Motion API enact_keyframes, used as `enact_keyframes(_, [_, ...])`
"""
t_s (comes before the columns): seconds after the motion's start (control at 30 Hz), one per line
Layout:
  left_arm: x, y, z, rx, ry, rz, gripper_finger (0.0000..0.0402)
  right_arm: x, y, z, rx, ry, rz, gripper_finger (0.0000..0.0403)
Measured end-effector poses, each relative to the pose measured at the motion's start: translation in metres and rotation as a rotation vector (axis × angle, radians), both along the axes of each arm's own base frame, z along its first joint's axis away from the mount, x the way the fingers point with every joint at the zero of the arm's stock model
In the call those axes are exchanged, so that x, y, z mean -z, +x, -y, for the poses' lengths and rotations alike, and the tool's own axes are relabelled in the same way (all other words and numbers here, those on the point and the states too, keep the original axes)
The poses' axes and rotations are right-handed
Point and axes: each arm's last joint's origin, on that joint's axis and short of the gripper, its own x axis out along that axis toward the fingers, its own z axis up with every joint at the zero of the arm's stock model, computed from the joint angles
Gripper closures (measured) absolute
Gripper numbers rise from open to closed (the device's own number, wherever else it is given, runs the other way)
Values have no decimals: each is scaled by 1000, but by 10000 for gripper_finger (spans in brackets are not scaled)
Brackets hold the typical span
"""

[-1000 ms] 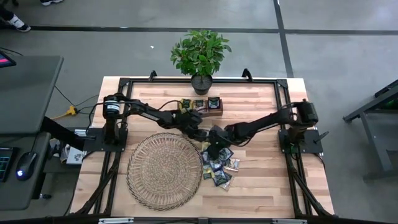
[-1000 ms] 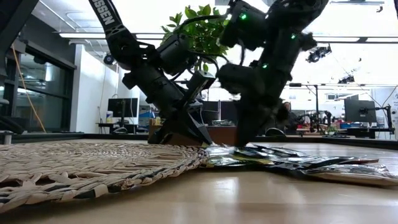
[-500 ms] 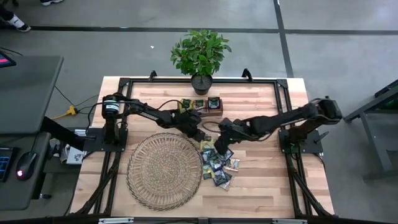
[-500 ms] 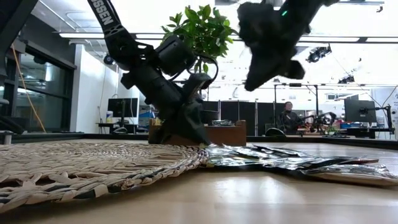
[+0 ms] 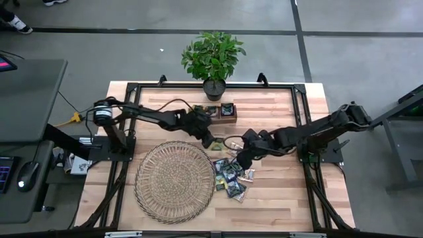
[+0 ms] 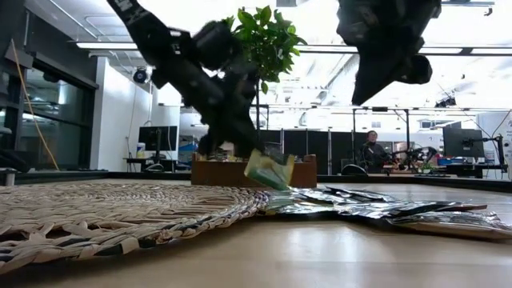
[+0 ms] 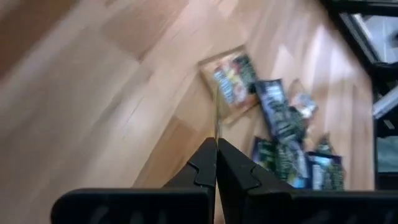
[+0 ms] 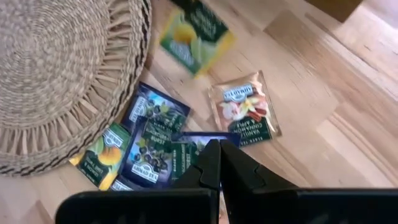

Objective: Pick & Place Tea
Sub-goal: Put the yellow tea bag into the left section of the wooden organizer

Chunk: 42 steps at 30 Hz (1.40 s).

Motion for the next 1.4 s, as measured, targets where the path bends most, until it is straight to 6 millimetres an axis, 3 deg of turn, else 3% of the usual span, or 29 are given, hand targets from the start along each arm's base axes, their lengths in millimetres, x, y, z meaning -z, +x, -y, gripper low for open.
enact_keyframes(0.47, [-79, -41, 4, 79, 300, 126, 401, 0, -6, -15, 11, -15, 4, 403])
enact_keyframes(0.67, [-101, -58, -1, 60, 405, 159, 401, 0, -6, -18, 18, -26, 19, 403])
enact_keyframes(0.93, [-107, -85, -32, -21, 407, 146, 401, -1, -5, -20, 22, -27, 38, 403])
enact_keyframes(1.17, [-82, -113, -56, -83, 373, 167, 401, -1, -5, -19, 31, -44, 46, 403])
enact_keyframes(1.4, [-58, -126, -78, -108, 350, 206, 401, -2, -5, -19, 31, -58, 51, 403])
